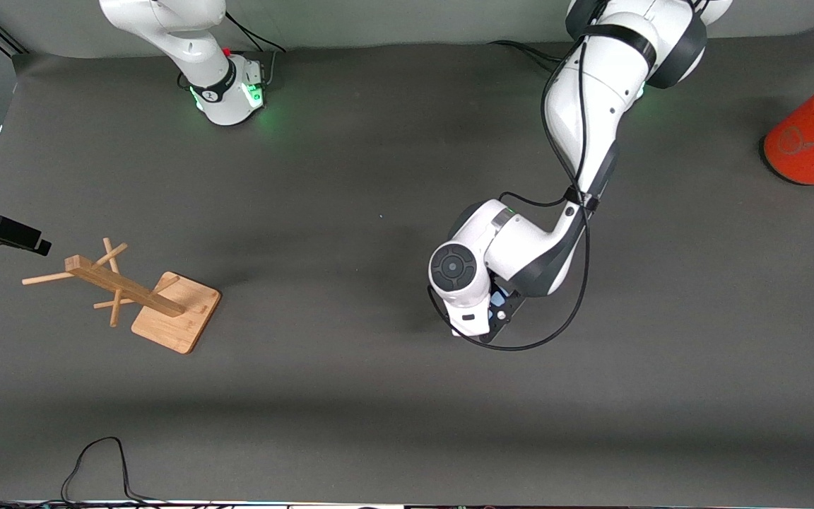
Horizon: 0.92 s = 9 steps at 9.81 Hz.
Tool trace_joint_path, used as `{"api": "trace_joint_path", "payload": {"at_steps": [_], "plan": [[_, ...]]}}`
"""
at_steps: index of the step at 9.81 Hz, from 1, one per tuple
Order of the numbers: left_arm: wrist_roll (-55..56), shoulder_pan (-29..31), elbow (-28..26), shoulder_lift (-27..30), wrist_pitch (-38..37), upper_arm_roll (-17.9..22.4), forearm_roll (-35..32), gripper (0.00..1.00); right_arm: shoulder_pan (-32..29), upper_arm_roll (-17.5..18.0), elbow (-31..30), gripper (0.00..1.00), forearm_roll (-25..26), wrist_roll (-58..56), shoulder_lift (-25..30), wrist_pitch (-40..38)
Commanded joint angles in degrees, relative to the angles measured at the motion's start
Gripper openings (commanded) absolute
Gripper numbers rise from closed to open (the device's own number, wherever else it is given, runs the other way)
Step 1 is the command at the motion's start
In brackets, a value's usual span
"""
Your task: Rotate and upright cup with both arms
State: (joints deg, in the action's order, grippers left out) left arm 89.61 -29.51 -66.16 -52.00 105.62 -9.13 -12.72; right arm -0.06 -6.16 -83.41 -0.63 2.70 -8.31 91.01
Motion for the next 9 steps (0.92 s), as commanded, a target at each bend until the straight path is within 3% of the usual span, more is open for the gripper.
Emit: {"api": "trace_joint_path", "payload": {"at_steps": [1,2,4,9], "plan": [[1.18,-0.81,2.09,-1.26,-2.87,0.7,-0.81,0.29,1.81,0.54,-2.54,1.0,1.51,-0.42,1.89,1.45],[1.1,-0.73,2.09,-1.26,-3.66,0.7,-0.81,0.12,1.82,0.54,-3.24,1.0,1.51,-0.24,2.07,1.98],[0.92,-0.64,2.17,-1.09,-4.19,0.7,-0.73,0.0,1.82,0.63,-5.34,1.0,1.51,-0.24,3.03,3.82],[-3.45,-0.37,5.49,-0.12,-12.95,0.17,-0.2,0.0,1.82,0.45,-5.27,1.0,2.74,-0.5,3.56,4.27]]}}
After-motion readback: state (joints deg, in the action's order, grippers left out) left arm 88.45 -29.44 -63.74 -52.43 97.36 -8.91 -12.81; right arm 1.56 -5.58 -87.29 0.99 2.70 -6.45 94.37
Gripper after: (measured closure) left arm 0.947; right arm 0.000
